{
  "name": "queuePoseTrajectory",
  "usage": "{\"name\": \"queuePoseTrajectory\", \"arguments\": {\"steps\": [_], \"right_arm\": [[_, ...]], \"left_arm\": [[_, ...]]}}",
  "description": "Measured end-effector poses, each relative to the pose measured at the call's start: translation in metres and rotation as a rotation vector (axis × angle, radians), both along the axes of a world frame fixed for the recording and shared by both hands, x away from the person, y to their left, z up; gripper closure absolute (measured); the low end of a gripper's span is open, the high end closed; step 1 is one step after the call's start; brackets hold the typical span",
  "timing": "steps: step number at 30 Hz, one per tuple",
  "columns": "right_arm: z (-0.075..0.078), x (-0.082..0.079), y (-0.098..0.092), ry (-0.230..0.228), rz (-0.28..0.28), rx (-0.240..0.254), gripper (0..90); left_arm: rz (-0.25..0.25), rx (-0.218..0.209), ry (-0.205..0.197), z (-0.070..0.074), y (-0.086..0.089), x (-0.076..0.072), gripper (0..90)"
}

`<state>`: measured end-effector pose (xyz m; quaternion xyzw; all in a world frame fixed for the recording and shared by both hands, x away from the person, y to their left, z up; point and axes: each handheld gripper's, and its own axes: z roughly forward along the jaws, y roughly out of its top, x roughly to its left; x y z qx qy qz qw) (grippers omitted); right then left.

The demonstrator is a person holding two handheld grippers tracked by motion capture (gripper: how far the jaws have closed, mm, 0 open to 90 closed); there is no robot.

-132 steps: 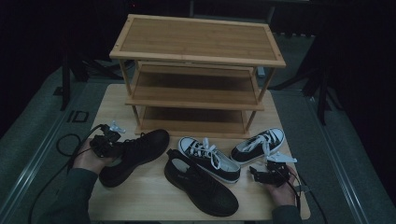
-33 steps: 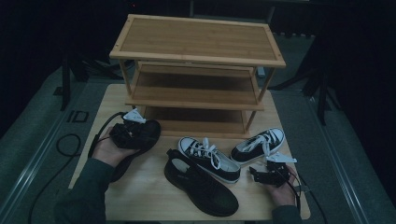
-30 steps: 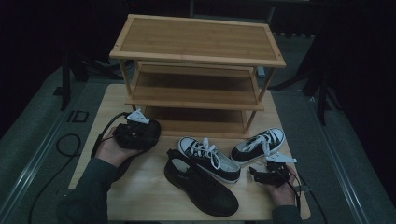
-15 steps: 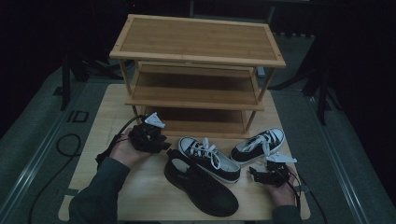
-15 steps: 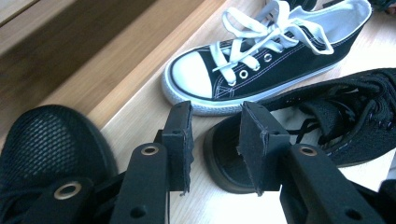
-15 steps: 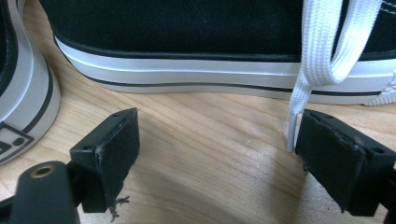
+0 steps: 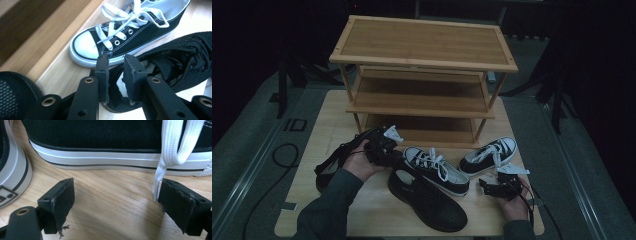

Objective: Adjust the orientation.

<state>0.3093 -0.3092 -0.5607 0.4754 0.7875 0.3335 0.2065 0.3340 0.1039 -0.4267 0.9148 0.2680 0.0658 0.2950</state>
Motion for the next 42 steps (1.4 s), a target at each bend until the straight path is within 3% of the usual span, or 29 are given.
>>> {"name": "queuePoseTrajectory", "arguments": {"steps": [4,17,25,32,39,42], "right_arm": [[0.0,0.0,0.0,0.001,0.0,0.0,13.6],[0.0,0.0,0.0,0.0,0.0,0.0,13.6],[0.0,0.0,0.0,0.0,0.001,0.0,13.6],[0.0,0.0,0.0,0.002,0.001,0.0,13.6],[0.0,0.0,0.0,0.002,0.001,0.0,13.6],[0.0,0.0,0.0,0.003,0.0,0.001,13.6]], "left_arm": [[-0.011,0.025,-0.003,-0.004,-0.007,0.001,76.5],[-0.009,0.033,0.017,-0.01,-0.006,0.002,72.6],[-0.024,0.039,0.024,-0.01,-0.004,0.001,85.9],[-0.018,0.022,0.032,-0.01,0.006,-0.001,86.4],[-0.007,0.043,0.033,-0.009,0.019,-0.006,86.5],[-0.006,0.033,0.037,-0.009,0.024,-0.009,86.6]]}}
